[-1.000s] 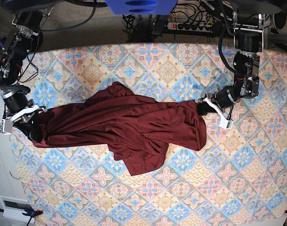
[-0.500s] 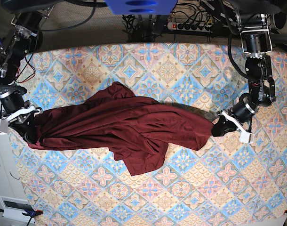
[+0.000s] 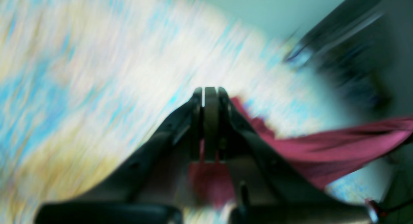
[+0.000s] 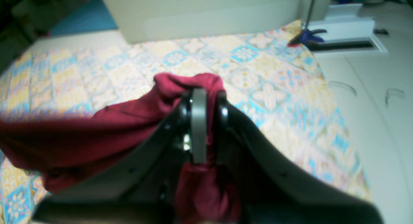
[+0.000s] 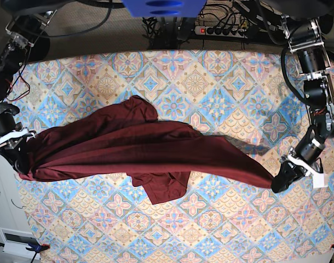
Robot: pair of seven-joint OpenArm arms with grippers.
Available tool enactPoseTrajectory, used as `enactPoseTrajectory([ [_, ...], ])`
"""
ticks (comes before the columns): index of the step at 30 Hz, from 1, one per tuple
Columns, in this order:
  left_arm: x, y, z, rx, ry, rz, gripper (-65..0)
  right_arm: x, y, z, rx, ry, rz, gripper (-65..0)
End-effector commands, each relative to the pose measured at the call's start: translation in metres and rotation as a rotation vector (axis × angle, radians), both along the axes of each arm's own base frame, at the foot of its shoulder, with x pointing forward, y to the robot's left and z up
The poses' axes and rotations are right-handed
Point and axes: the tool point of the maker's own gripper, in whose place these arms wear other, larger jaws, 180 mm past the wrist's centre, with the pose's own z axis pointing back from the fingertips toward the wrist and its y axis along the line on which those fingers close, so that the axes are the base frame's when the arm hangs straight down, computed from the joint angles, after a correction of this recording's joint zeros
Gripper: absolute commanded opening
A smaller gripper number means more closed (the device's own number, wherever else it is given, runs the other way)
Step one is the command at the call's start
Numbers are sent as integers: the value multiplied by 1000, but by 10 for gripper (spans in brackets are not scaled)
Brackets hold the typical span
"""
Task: Layout the t-shirt on the table in an organized manner, then fold the t-shirt properly
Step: 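Lift the shirt high with both grippers, swing it and lay it down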
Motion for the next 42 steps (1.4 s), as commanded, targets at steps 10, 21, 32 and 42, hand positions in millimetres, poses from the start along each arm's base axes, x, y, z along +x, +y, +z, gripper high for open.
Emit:
enactPoseTrajectory([
  [10, 57, -10, 111, 9, -215, -50, -650, 53, -46, 64, 167, -145, 6, -646],
  [21, 123, -18, 222, -73, -341, -56, -650, 161, -39, 159, 333, -226, 89, -646],
  [32, 152, 13, 302, -211, -386, 17, -650, 193, -26, 289, 438, -443, 131, -644],
  [42, 165, 1, 267, -138, -276, -1, -650, 191, -22, 296, 426, -450, 145, -645],
])
